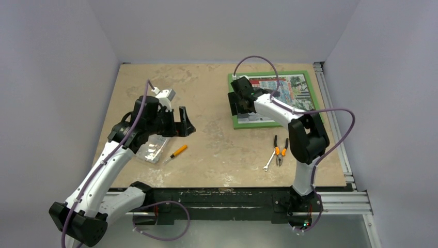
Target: Take the photo out of the frame
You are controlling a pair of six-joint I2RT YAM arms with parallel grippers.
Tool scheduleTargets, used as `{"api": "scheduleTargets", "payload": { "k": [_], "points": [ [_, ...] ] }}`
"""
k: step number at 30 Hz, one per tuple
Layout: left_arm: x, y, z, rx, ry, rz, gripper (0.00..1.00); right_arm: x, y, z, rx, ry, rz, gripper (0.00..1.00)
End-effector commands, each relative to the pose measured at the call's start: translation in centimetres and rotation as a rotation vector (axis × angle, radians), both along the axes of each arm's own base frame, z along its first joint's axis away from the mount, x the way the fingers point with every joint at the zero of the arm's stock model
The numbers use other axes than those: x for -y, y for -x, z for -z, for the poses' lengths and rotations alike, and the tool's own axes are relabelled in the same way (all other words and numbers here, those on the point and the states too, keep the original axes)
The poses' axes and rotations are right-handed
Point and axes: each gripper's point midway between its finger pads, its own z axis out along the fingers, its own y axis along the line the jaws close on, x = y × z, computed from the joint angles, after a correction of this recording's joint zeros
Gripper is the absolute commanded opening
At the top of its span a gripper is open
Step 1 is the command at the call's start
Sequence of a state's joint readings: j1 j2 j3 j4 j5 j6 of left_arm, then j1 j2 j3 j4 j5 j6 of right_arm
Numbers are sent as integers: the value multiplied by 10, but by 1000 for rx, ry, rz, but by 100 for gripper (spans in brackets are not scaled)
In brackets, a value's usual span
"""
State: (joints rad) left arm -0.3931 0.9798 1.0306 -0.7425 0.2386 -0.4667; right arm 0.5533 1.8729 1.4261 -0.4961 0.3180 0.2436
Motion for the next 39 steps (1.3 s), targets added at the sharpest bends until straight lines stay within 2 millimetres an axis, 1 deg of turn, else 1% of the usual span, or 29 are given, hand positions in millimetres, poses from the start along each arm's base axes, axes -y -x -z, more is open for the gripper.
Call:
{"api": "scheduleTargets", "payload": {
  "k": [1,3,4,6,7,12,16,19,22,26,33,36,39],
  "points": [
    [4,8,-13,14,57,10,100,-15,-28,-10,51,-42,24,67],
    [3,7,-12,15,50,8,100,-16,-34,0,26,-41,86,61],
    [2,7,-13,13,45,6,100,-15,-36,5,6,-35,121,56],
    [2,7,-12,11,36,6,100,-14,-35,17,-39,-20,171,51],
    [2,6,-11,9,35,6,100,-13,-36,22,-46,-9,185,50],
    [5,4,-12,7,47,10,100,-24,-38,27,-23,-65,185,50],
    [6,3,-9,5,54,10,100,-26,-36,35,-40,-48,180,48],
    [7,2,-7,-4,53,11,100,-31,-35,35,-29,-48,175,48],
    [7,2,-6,-11,52,9,100,-35,-37,36,-24,-49,174,44],
    [8,2,-5,-16,56,7,100,-38,-39,38,-20,-39,181,43],
    [8,3,-1,-25,57,6,100,-39,-42,42,-21,-11,200,38],
    [8,4,0,-28,58,6,100,-39,-41,42,-10,9,203,33],
    [8,3,1,-29,58,-1,100,-41,-39,42,-6,21,198,25]
  ]
}}
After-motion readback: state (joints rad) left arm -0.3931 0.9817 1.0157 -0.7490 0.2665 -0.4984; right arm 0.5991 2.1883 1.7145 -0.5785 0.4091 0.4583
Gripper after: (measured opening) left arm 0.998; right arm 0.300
